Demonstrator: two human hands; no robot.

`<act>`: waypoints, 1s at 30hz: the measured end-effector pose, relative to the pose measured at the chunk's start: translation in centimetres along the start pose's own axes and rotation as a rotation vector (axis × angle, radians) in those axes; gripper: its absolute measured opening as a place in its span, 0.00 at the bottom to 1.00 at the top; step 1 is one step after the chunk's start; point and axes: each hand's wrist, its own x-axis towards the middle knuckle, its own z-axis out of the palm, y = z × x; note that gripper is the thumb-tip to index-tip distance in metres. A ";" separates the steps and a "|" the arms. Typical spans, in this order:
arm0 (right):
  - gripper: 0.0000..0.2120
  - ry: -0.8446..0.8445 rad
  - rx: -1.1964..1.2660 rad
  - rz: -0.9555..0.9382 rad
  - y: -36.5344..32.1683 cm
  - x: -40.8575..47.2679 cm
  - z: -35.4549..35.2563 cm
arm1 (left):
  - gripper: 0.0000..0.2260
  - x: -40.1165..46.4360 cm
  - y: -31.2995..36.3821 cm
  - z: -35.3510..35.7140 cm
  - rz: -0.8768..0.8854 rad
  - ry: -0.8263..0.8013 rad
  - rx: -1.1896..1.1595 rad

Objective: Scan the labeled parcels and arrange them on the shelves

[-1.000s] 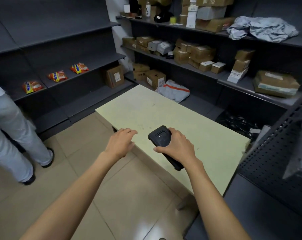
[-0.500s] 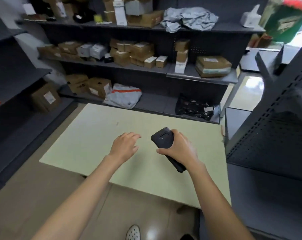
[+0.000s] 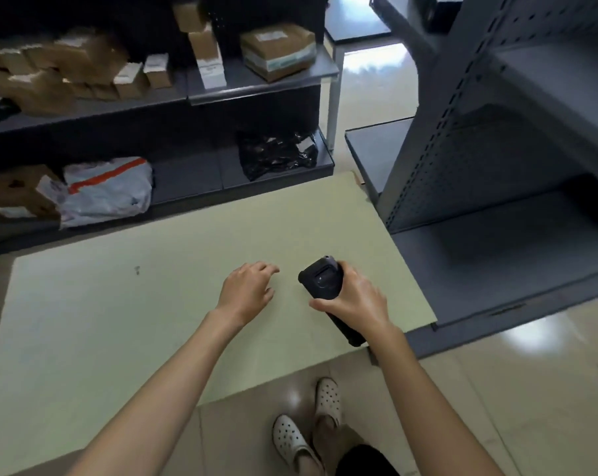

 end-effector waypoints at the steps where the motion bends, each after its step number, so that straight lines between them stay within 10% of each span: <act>1: 0.34 0.009 0.005 0.030 0.9 0.3 0.3 | 0.19 0.6 0.5 0.6 0.022 -0.023 -0.005; 30: 0.46 0.273 0.180 0.296 15.4 9.3 8.8 | 0.18 10.6 5.4 5.8 0.115 -0.214 -0.026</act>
